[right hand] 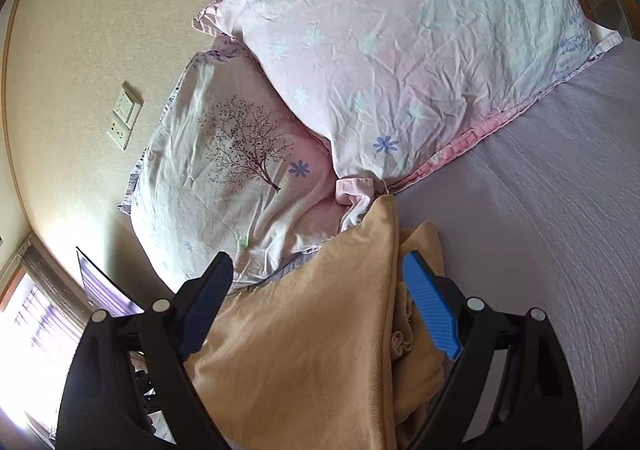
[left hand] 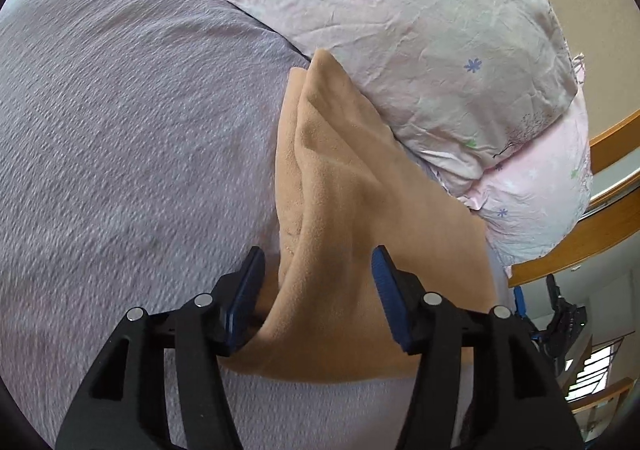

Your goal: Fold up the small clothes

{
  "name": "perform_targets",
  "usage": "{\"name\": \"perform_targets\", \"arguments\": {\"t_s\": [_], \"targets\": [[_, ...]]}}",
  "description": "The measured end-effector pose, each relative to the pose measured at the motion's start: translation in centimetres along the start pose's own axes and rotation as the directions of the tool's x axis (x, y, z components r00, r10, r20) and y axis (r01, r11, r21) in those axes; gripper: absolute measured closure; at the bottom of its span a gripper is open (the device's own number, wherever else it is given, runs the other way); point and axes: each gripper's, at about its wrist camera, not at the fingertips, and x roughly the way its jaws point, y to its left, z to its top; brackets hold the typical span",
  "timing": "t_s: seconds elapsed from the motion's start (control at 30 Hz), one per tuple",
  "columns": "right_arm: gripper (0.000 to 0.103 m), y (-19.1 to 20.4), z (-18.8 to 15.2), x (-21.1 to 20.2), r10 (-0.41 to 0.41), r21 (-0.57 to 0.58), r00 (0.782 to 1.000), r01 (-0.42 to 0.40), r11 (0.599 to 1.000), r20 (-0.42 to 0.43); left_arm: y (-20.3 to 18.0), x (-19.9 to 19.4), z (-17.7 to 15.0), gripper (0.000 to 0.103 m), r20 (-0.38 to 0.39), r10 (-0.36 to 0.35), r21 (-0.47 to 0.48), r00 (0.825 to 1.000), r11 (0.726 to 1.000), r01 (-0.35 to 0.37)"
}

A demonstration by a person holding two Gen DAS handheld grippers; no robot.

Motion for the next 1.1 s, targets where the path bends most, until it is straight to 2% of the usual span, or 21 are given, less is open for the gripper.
{"name": "perform_targets", "arguments": {"t_s": [0.03, 0.07, 0.1, 0.17, 0.23, 0.3, 0.37, 0.43, 0.5, 0.53, 0.57, 0.63, 0.7, 0.73, 0.77, 0.8, 0.83, 0.9, 0.97, 1.03, 1.1], "targets": [[0.016, 0.1, -0.1, 0.0, 0.005, 0.000, 1.000, -0.005, 1.000, -0.003, -0.1, 0.6, 0.1, 0.084, -0.024, -0.010, -0.016, 1.000, 1.000, 0.010], [0.016, 0.2, -0.1, -0.1, 0.008, -0.001, 1.000, -0.008, 1.000, -0.005, 0.2, 1.5, 0.1, 0.085, -0.057, -0.034, -0.057, 0.998, 0.998, 0.031], [0.016, 0.3, -0.2, -0.2, 0.007, -0.003, 1.000, -0.007, 1.000, -0.004, 0.4, 1.6, 0.2, 0.087, -0.041, -0.056, -0.091, 0.998, 0.994, 0.052], [0.016, 0.3, -0.2, -0.4, -0.009, -0.006, 1.000, 0.009, 1.000, 0.014, -0.8, 1.3, 0.5, 0.089, -0.031, -0.056, -0.085, 0.998, 0.995, 0.053], [0.016, 0.2, 0.0, -0.7, -0.019, -0.001, 0.999, 0.019, 1.000, 0.028, -3.4, 0.3, 1.0, 0.090, -0.009, -0.072, -0.029, 0.997, 0.997, 0.072], [0.016, 0.0, 0.2, -1.1, -0.029, 0.010, 0.998, 0.028, 1.000, 0.048, -8.0, -0.6, 1.6, 0.090, 0.000, -0.128, 0.058, 0.992, 0.990, 0.128], [0.016, -0.1, 0.3, -1.4, -0.044, 0.019, 0.997, 0.042, 0.999, 0.067, -13.3, -0.3, 1.3, 0.090, -0.029, -0.182, 0.165, 0.983, 0.969, 0.184], [0.016, -0.7, 0.6, -1.8, -0.067, 0.032, 0.994, 0.064, 0.997, 0.088, -19.3, 1.4, -0.2, 0.090, -0.095, -0.237, 0.271, 0.967, 0.929, 0.254], [0.016, -1.5, 0.8, -2.0, -0.101, 0.048, 0.990, 0.096, 0.994, 0.100, -24.3, 4.6, -2.6, 0.090, -0.192, -0.276, 0.337, 0.942, 0.883, 0.327], [0.016, -1.9, 0.9, -2.1, -0.113, 0.057, 0.988, 0.107, 0.993, 0.102, -26.4, 6.6, -4.0, 0.089, -0.242, -0.272, 0.365, 0.931, 0.864, 0.347], [0.016, -2.3, 1.0, -2.1, -0.126, 0.067, 0.987, 0.120, 0.991, 0.102, -28.3, 8.9, -5.5, 0.089, -0.307, -0.266, 0.380, 0.914, 0.846, 0.374], [0.016, -3.4, 1.3, -2.2, -0.153, 0.092, 0.983, 0.145, 0.985, 0.098, -30.4, 12.5, -7.8, 0.086, -0.430, -0.266, 0.378, 0.863, 0.815, 0.439], [0.016, -4.4, 1.4, -2.2, -0.167, 0.117, 0.982, 0.156, 0.981, 0.088, -30.3, 13.8, -8.2, 0.081, -0.469, -0.296, 0.328, 0.832, 0.816, 0.475], [0.016, -4.8, 1.5, -2.2, -0.161, 0.131, 0.984, 0.150, 0.980, 0.081, -29.5, 13.5, -7.9, 0.081, -0.469, -0.358, 0.279, 0.807, 0.807, 0.520], [0.016, -5.1, 1.6, -2.2, -0.152, 0.140, 0.985, 0.141, 0.980, 0.076, -29.1, 13.1, -7.5, 0.080, -0.460, -0.384, 0.266, 0.800, 0.800, 0.537], [0.017, -5.4, 1.7, -2.3, -0.132, 0.150, 0.989, 0.120, 0.981, 0.069, -28.2, 11.9, -6.8, 0.072, -0.426, -0.395, 0.277, 0.814, 0.800, 0.533], [0.017, -5.4, 1.7, -2.5, -0.110, 0.150, 0.992, 0.100, 0.984, 0.063, -27.2, 10.7, -6.2, 0.052, -0.386, -0.389, 0.296, 0.837, 0.807, 0.512], [0.021, -5.0, 1.7, -3.4, -0.045, 0.133, 0.998, 0.040, 0.990, 0.039, -24.7, 8.1, -5.0, 0.034, -0.301, -0.355, 0.334, 0.885, 0.830, 0.446], [0.022, -4.2, 1.0, -4.5, -0.004, 0.096, 1.000, 0.003, 0.995, 0.011, -22.7, 6.4, -4.1, 0.034, -0.246, -0.306, 0.378, 0.920, 0.844, 0.382], [0.023, -3.3, 0.2, -5.5, -0.006, 0.050, 0.999, 0.008, 0.999, -0.033, -20.8, 5.7, -3.4, 0.034, -0.203, -0.229, 0.405, 0.952, 0.865, 0.295], [0.022, -3.2, -0.1, -5.3, -0.050, 0.058, 0.994, 0.056, 0.997, -0.098, -19.8, 6.8, -2.9, 0.034, -0.211, -0.179, 0.393, 0.961, 0.884, 0.252]]}}
